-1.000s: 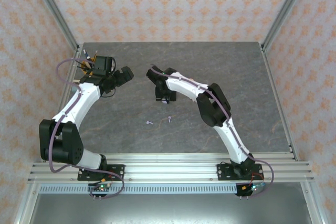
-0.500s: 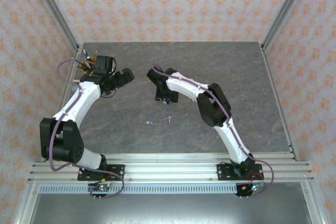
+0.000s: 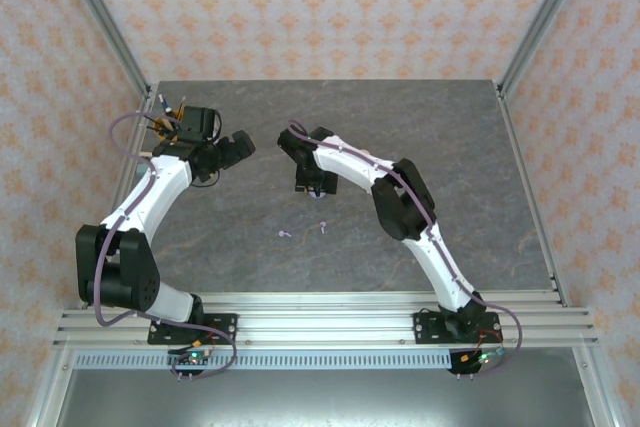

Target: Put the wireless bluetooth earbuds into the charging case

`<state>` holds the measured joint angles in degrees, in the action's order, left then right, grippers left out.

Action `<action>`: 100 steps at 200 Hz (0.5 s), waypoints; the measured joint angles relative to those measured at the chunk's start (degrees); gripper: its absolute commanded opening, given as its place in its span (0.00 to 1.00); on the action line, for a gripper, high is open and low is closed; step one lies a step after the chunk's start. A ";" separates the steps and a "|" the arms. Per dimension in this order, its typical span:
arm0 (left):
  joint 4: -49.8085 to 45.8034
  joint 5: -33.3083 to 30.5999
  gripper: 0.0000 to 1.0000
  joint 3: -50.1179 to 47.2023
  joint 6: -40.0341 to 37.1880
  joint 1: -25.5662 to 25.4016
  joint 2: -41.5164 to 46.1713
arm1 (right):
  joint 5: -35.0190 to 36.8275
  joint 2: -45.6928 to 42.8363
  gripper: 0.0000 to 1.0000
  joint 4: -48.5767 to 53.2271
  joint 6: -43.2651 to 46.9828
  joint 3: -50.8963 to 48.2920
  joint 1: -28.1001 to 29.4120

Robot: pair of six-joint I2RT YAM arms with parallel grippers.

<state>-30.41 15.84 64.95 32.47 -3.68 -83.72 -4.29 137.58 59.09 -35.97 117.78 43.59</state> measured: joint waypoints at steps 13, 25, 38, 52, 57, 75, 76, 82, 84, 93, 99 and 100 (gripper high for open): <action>0.22 0.44 1.00 -0.68 -0.24 0.00 0.17 | -0.04 0.00 0.55 -0.02 0.00 0.00 0.00; 0.28 1.05 1.00 -1.44 -0.94 0.00 0.24 | -0.09 0.00 0.51 -0.02 0.22 0.00 0.00; 0.57 1.95 1.00 -2.23 -1.49 0.00 0.24 | -0.13 -0.07 0.46 0.00 0.39 -0.02 -0.02; 1.33 2.91 1.00 -3.13 -2.34 0.00 0.31 | -0.26 -0.46 0.42 -0.22 0.37 -0.50 -0.13; 1.60 3.30 1.00 -3.43 -2.51 0.00 0.33 | -0.46 -0.63 0.41 -0.50 0.39 -0.83 -0.15; 3.10 4.50 1.00 -4.72 -2.86 0.00 0.68 | -1.46 -1.57 0.40 -1.66 0.37 -2.32 -0.55; 3.21 4.61 1.00 -4.85 -2.91 0.00 0.72 | -1.53 -1.62 0.40 -1.66 0.37 -2.36 -0.55; 3.96 5.05 1.00 -5.42 -2.95 0.00 0.90 | -1.92 -1.99 0.39 -2.12 0.17 -2.93 -0.68; 4.22 5.22 1.00 -5.64 -2.91 -0.02 0.94 | -1.97 -2.08 0.39 -2.23 0.17 -3.04 -0.70; 5.64 6.03 1.00 -6.69 -2.73 -0.02 1.25 | -2.64 -2.64 0.39 -3.02 -0.26 -3.85 -0.92; 6.82 6.60 1.00 -7.63 -2.36 -0.02 1.55 | -3.06 -2.93 0.39 -3.41 -0.55 -4.20 -1.07; 6.95 6.64 1.00 -7.74 -2.29 -0.02 1.57 | -3.06 -2.97 0.39 -3.43 -0.59 -4.24 -1.09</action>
<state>-23.46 22.48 57.21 30.17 -3.70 -82.15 -7.35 134.61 55.66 -36.56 113.54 42.50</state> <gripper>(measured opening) 0.998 0.474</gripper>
